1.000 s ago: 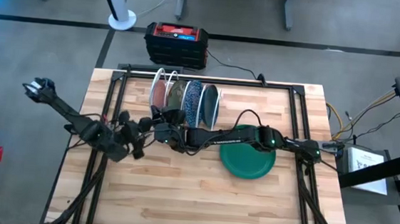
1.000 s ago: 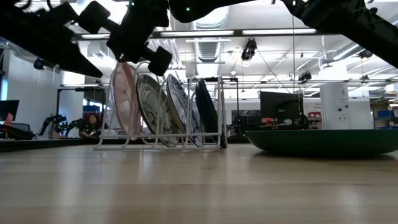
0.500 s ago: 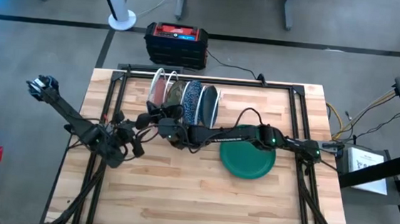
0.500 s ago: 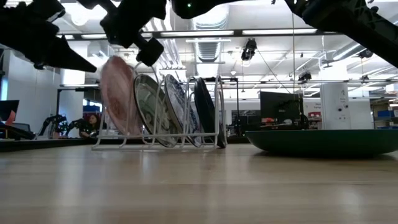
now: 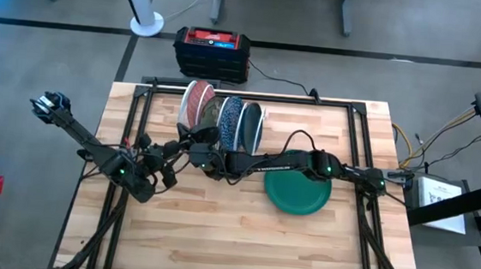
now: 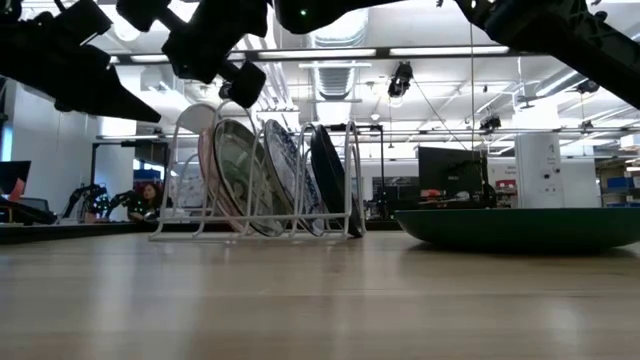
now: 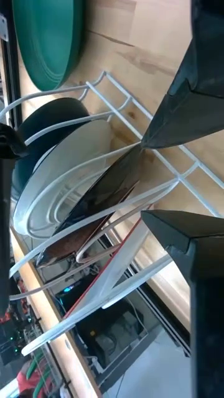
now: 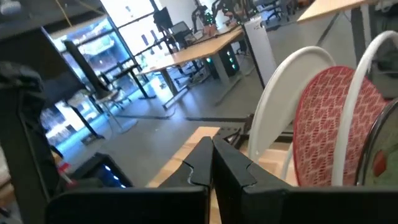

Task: Sort dishes
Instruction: Remove the orange patterned plate from the dish rack

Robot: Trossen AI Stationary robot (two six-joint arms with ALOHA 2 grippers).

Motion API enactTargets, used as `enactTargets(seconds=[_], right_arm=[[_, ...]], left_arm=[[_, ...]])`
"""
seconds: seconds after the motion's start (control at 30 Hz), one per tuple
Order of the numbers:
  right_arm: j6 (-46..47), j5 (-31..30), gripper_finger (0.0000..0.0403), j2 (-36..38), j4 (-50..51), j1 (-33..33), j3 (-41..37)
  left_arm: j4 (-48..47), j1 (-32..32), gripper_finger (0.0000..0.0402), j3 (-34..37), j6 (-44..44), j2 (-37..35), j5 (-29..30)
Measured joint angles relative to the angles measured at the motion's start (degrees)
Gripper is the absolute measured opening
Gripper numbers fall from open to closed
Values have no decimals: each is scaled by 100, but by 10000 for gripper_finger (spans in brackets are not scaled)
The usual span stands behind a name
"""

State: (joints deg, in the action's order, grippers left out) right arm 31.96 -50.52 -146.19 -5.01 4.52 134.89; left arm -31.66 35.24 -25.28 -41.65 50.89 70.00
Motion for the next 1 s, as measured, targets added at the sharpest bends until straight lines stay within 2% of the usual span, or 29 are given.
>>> enactTargets(seconds=[0.2,0.33,0.4,0.5,0.63,0.73,0.8,0.87,0.93,1.0], right_arm=[[-652,-40,0,167,340,197,-11],[-691,-497,0,503,1496,364,-7],[-524,-835,0,709,2508,450,-9],[297,-1273,0,1125,4502,580,-9],[1954,-1382,0,1757,7338,601,-7],[2614,-1545,0,2108,8725,508,-9],[2603,-1585,0,2346,9098,405,-15],[2189,-1567,0,2549,9144,251,-13],[1676,-1503,0,2706,9144,37,-9],[1207,-1389,0,2780,9147,-189,-9]], left_arm=[[-4,0,161,0,-2,-48,2],[-7,0,161,-7,56,-86,176],[-28,2,161,-24,122,-154,189],[-28,-6,160,-175,475,-263,213],[-10,-115,155,-518,1155,-365,302],[12,-296,155,-787,1659,-399,306],[13,-497,155,-925,1955,-407,302],[10,-777,155,-1019,2185,-420,243],[16,-1119,155,-1103,2320,-433,-60],[158,-1513,155,-1165,2456,-429,-604]])
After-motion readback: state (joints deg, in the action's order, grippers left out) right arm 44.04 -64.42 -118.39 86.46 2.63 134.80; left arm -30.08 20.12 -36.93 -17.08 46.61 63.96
